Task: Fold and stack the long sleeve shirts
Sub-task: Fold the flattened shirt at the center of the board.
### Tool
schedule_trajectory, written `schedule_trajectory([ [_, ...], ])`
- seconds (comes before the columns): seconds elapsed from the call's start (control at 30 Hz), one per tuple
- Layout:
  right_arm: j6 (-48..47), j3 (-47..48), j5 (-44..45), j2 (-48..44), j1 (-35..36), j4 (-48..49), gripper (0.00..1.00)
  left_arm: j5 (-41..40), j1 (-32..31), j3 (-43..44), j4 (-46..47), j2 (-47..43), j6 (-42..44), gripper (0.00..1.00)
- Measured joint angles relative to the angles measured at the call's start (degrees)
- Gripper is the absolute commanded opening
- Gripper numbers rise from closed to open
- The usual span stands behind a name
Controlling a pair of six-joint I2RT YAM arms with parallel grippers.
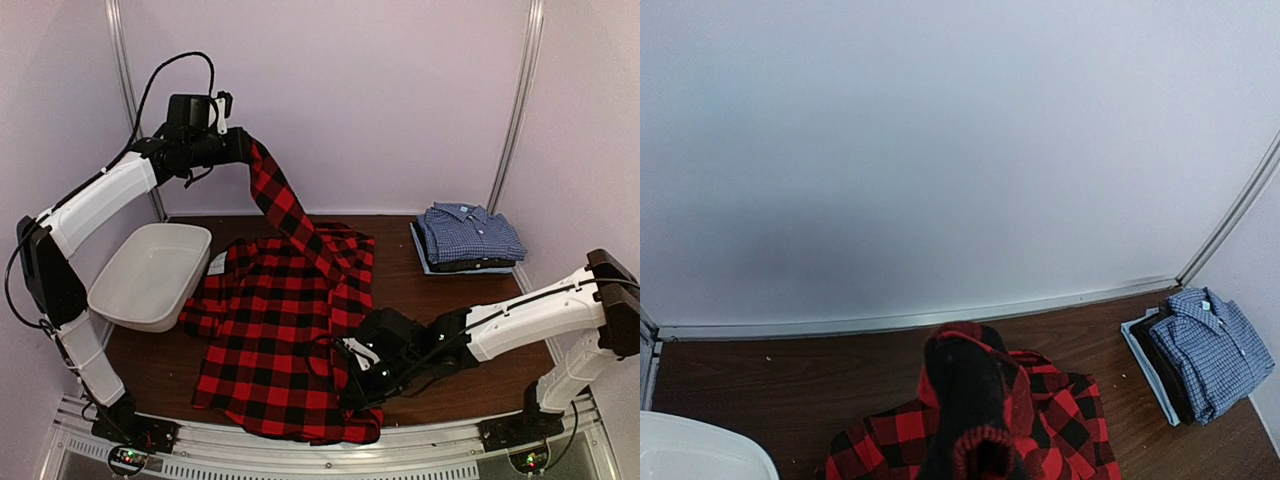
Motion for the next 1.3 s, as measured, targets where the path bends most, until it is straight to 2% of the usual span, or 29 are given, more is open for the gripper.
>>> schedule_trajectory([
  [0.8,-1.0,3.9,-10.3,8.7,-2.8,6.3,0.00,0.5,0.6,-2.1,0.3,1.8,0.4,0.00],
  [0.87,-1.0,3.9,-11.1,9.2,-2.8,7.2,0.10,0.6,0.6,-3.2,0.3,1.8,0.4,0.00],
  [1.0,-1.6,4.0,-11.8,9.9,-2.9,7.0,0.45,1.7,0.7,-4.9,0.3,1.8,0.3,0.00],
  [1.1,-2.9,4.2,-11.7,9.7,-3.1,6.0,0.60,3.7,0.7,-6.1,1.0,1.7,0.3,0.00],
  [1.17,-3.8,4.3,-11.0,8.9,-3.4,4.5,0.65,5.7,0.7,-7.3,1.6,1.4,0.3,0.00],
  [1.3,-5.4,4.4,-8.5,4.8,-4.8,1.1,0.66,10.5,0.7,-9.9,2.2,0.2,0.3,0.00],
])
